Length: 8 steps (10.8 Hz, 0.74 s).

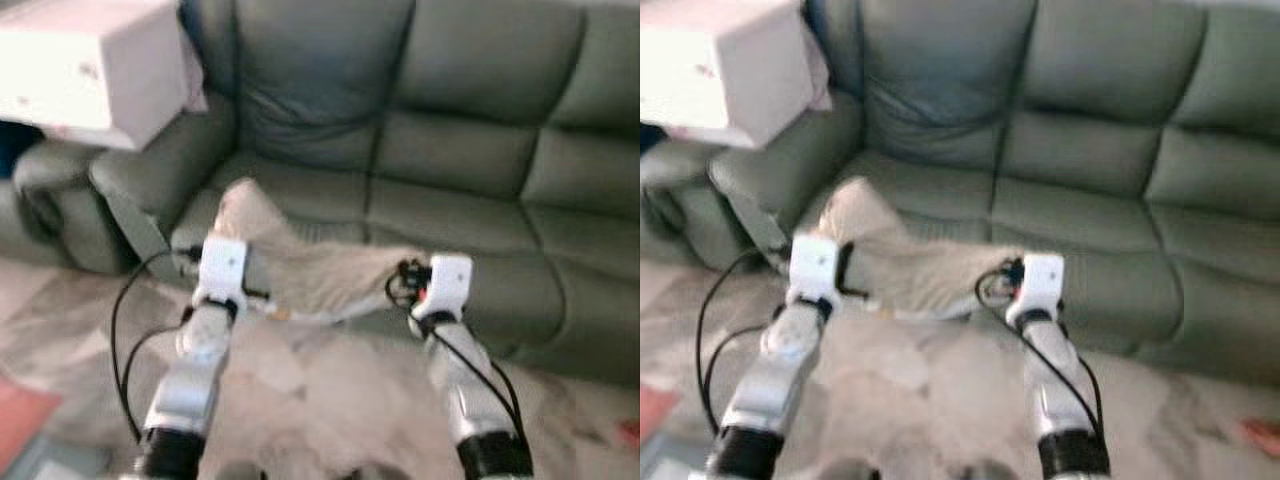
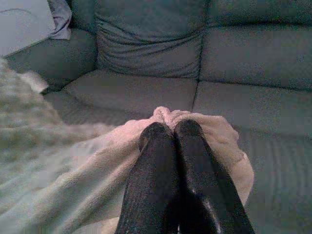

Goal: Move the pillow to the sofa

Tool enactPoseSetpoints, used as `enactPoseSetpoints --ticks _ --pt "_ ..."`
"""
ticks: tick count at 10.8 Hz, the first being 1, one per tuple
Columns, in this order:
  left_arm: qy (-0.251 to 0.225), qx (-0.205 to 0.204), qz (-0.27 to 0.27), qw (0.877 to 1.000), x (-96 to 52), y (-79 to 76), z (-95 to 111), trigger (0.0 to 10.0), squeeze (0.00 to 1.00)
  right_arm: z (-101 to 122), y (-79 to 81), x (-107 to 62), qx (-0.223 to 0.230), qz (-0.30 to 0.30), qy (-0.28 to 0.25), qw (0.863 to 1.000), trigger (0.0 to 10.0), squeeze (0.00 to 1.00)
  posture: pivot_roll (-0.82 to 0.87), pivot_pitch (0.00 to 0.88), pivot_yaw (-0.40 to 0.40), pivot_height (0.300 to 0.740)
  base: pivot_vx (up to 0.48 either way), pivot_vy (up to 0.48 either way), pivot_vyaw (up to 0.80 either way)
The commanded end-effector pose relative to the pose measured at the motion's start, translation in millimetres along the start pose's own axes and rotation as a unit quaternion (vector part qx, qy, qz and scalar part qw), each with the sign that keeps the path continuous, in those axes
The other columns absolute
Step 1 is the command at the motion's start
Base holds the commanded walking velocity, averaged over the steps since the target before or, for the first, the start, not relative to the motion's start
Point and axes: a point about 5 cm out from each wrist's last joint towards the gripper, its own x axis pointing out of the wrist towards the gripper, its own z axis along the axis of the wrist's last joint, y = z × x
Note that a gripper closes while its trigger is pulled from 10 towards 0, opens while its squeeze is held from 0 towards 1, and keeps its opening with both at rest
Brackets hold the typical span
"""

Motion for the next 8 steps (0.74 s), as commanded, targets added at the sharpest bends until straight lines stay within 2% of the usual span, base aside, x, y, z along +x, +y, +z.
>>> enactPoseSetpoints --ticks 1,4,8 --pt "-0.027 -0.007 -0.031 0.999 0.7 -11.9 11.4 10.0 0.00 7.8 -6.9 1.0 -0.007 -0.007 -0.016 1.000 10.0 0.00 -0.01 0.000 -0.024 0.740 0.000 0.000 0.00" --pt "-0.034 -0.025 -0.045 0.998 0.0 -12.1 12.7 10.0 0.00 6.6 -7.7 0.0 -0.008 -0.008 -0.012 1.000 10.0 0.00 -0.01 0.000 -0.024 0.740 0.000 0.000 0.00" --pt "-0.030 -0.022 -0.042 0.998 1.2 -13.7 12.8 10.0 0.00 6.4 -7.5 0.6 -0.009 -0.010 -0.011 1.000 10.0 0.00 -0.02 0.000 -0.020 0.740 0.000 0.000 0.00"
